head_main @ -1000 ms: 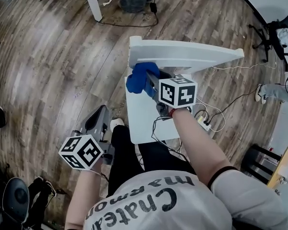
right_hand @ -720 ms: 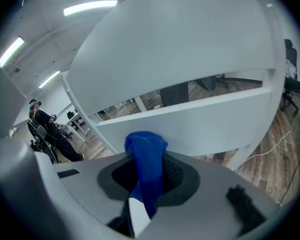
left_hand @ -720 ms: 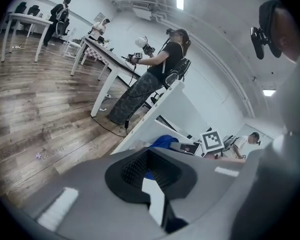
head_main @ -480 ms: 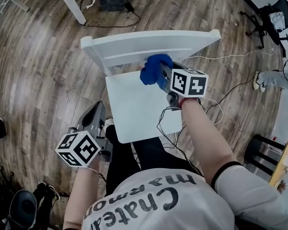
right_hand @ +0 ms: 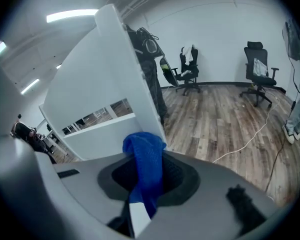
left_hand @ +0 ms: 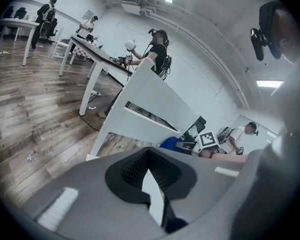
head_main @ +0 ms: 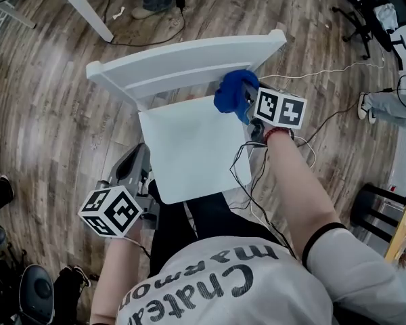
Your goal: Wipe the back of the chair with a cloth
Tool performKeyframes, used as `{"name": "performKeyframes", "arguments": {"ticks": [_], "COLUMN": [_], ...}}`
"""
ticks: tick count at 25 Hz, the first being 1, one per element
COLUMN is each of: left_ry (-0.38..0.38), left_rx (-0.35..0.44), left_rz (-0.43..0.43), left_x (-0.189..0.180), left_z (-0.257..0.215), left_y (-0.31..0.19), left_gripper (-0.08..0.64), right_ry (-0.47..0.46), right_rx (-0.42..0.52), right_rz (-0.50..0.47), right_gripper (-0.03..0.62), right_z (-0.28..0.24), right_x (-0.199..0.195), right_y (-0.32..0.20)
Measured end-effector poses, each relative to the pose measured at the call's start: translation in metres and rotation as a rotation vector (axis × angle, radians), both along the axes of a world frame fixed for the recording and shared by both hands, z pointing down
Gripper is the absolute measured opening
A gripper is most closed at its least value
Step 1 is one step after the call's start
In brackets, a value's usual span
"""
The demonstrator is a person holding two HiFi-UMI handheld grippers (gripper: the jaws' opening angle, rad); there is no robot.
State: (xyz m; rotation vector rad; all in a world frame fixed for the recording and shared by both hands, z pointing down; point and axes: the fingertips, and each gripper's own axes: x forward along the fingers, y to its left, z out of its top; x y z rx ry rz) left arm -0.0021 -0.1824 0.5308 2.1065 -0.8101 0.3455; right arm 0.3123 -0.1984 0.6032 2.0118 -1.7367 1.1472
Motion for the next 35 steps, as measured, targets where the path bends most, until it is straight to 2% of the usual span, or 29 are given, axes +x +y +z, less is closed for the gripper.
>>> {"name": "performKeyframes", "arguments": {"ticks": [8,11,13,17,22,27,30,33,35], "left_ry": [0.017,0.024,0.03,0.04,0.043,0.051,0.059,0.075,0.088], "left_rx": [0.016,0.016,0.018,0.021,0.005,0.005,0.028,0.046,0.055], "left_rz": [-0.008,-0.033,-0.051,-0.096,-0.128,-0.151,-0.152,-0.146,-0.134], "left_x": [-0.004,-0.015,-0.024,-0.054,-0.094,-0.134,-0.152,-0.162,-0.161], "left_z": [-0.008,-0.011,-0.013,-0.019,-0.02,-0.027,-0.035,-0.046,-0.054], "left_y": [0.003,0.002,0.001,0.001,0.007,0.005,-0.007,-0.019,-0.025], "left_gripper": [0.008,0.008,0.008,0.008,0.008,0.008,0.008,0.008,0.008], "right_ry": [0.026,0.036,0.031,0.008,-0.053,-0.053,-0.018,0.029,0.017], "right_rx": [0.0,-0.018,-0.03,-0.046,-0.071,0.01,0.078,0.132,0.161], "right_rz": [0.047,0.057,0.028,-0.064,-0.207,-0.407,-0.5,-0.559,-0.589], "right_gripper": [0.086,0.086,0.086,0.086,0.086,0.086,0.086,0.086,0.086], "right_z": [-0.01,-0.013,-0.014,-0.012,-0.009,-0.046,-0.08,-0.113,-0.131], "right_x": [0.009,0.001,-0.015,-0.072,-0.178,-0.281,-0.32,-0.339,-0.35], "right_y": [0.009,0.01,0.008,-0.006,-0.028,-0.059,-0.078,-0.088,-0.087]}}
